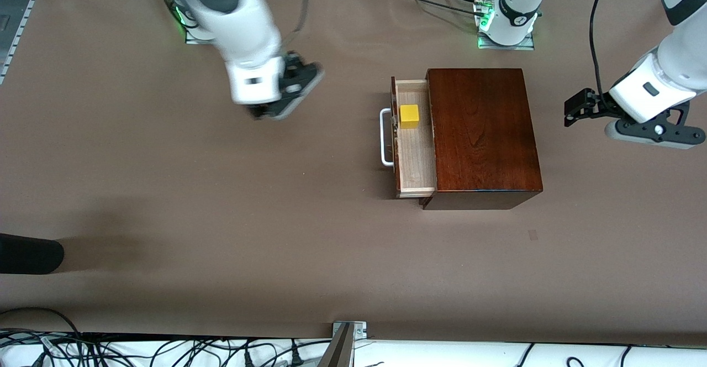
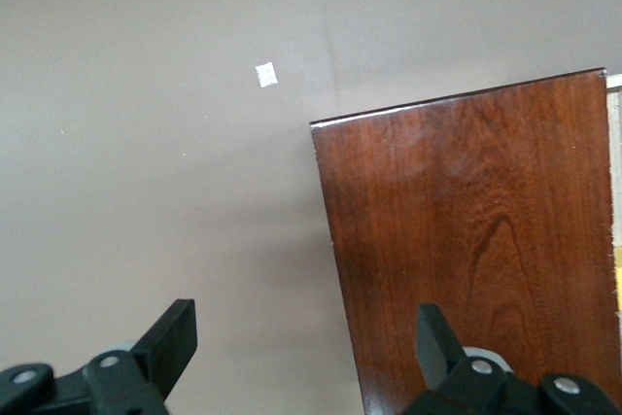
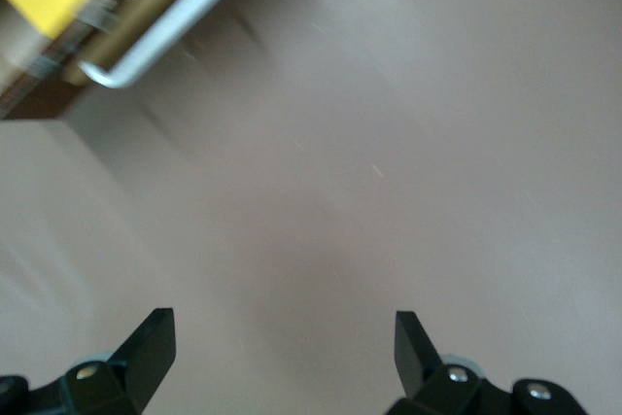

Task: Open drawer, take yellow block, close drawer
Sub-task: 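Reach the right gripper down into the drawer to the yellow block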

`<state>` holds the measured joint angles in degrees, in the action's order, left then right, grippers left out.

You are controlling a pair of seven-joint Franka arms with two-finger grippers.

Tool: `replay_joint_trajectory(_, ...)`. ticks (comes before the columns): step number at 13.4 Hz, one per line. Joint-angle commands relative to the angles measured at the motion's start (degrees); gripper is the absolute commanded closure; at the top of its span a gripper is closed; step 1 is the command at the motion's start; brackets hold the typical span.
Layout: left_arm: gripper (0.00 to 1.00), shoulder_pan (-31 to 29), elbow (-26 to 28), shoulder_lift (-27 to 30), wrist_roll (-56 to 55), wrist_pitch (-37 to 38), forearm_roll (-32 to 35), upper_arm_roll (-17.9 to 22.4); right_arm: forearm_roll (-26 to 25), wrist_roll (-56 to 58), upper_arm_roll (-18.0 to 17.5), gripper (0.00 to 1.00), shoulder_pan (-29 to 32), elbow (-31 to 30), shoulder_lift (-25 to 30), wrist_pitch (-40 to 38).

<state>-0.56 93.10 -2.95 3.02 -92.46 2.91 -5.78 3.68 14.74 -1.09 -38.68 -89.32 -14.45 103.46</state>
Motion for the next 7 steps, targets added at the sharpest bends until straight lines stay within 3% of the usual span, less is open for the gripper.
replay_joint_trajectory(1, 0.00, 1.43, 8.40, 5.76, 3.73, -3.87, -1.76, 3.23, -2.79, 3.70, 0.21, 0.00, -7.17, 14.11, -12.65, 1.31)
replay_joint_trajectory(4, 0.00, 2.83, 8.50, 6.20, 4.19, -3.87, -1.68, 3.50, -6.39, 4.42, 0.30, 0.00, -13.86, 26.36, -23.75, 1.92)
replay_joint_trajectory(7, 0.00, 3.90, 8.41, 6.03, 4.19, -3.87, -1.68, 4.38, -8.86, 4.59, 0.38, 0.00, -17.47, 27.71, -27.37, 6.22)
